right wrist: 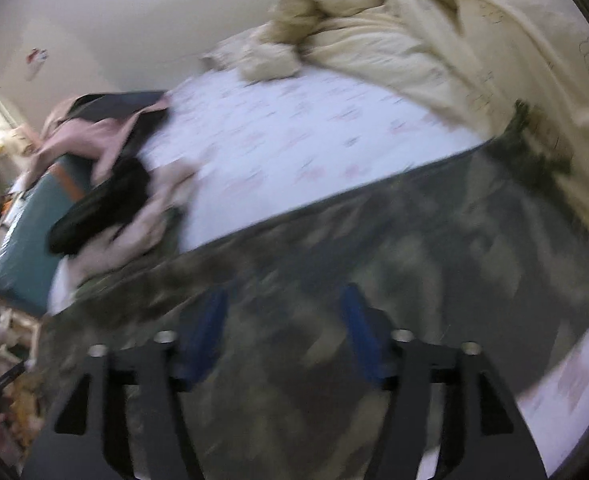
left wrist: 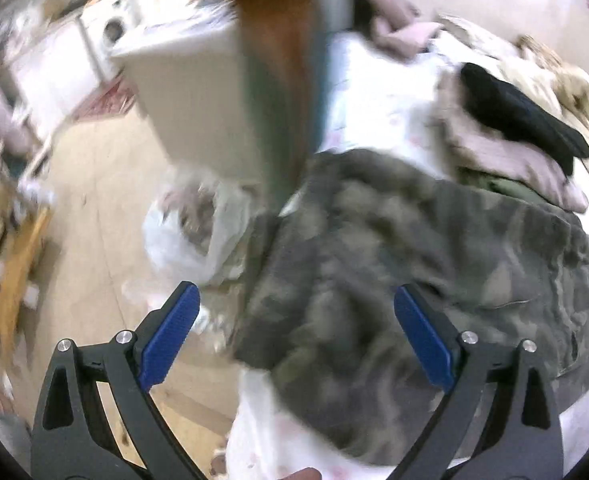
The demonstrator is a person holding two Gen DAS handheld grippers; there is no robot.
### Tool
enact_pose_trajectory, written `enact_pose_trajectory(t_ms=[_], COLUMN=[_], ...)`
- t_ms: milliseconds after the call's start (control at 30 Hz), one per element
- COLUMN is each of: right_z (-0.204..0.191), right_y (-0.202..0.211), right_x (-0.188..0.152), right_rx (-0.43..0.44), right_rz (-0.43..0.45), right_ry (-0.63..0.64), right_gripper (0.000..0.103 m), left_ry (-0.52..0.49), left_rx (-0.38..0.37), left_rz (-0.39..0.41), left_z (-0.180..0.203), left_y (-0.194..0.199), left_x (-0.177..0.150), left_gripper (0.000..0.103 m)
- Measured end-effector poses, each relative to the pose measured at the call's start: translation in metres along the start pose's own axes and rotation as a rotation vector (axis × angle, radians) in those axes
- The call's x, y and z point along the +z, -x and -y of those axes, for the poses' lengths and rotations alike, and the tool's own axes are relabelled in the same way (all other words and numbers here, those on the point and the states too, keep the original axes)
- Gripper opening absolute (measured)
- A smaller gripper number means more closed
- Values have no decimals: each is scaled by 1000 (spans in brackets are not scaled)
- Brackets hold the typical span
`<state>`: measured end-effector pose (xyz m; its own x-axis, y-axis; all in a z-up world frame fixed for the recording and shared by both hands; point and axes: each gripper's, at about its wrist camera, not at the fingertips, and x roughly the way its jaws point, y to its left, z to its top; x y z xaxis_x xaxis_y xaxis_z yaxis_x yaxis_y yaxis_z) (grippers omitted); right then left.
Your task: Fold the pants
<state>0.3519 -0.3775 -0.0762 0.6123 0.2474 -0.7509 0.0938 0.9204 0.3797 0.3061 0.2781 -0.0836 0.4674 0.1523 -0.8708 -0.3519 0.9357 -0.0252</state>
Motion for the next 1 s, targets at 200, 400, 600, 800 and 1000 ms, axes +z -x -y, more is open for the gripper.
enact_pose_trajectory(t_ms=[200,400,600,800,1000], right_z=[-49,-52,-43,-29,-29], right_y=[52,73,57,49,50], right_x=[-64,-103,-108,-102,-101], right_rx=[61,51,2,-6,-3], right_rz=[-80,-84,-116,-132,-134], right_ry=[37,-6,-31,-60,-53], right_gripper=[72,76,76,76,76], left_ry=[191,256,259,245,247], left_rx=[-118,-257,-279,-406,-221], left_rz=[-236,-327,-221,-16,-181], left_z=[-51,-45,-34,-31,-23], left_y=[-60,-95,-76,-30,-69], left_x=[-26,-36,-24,-1,-15], left_gripper=[96,96,79,63,78])
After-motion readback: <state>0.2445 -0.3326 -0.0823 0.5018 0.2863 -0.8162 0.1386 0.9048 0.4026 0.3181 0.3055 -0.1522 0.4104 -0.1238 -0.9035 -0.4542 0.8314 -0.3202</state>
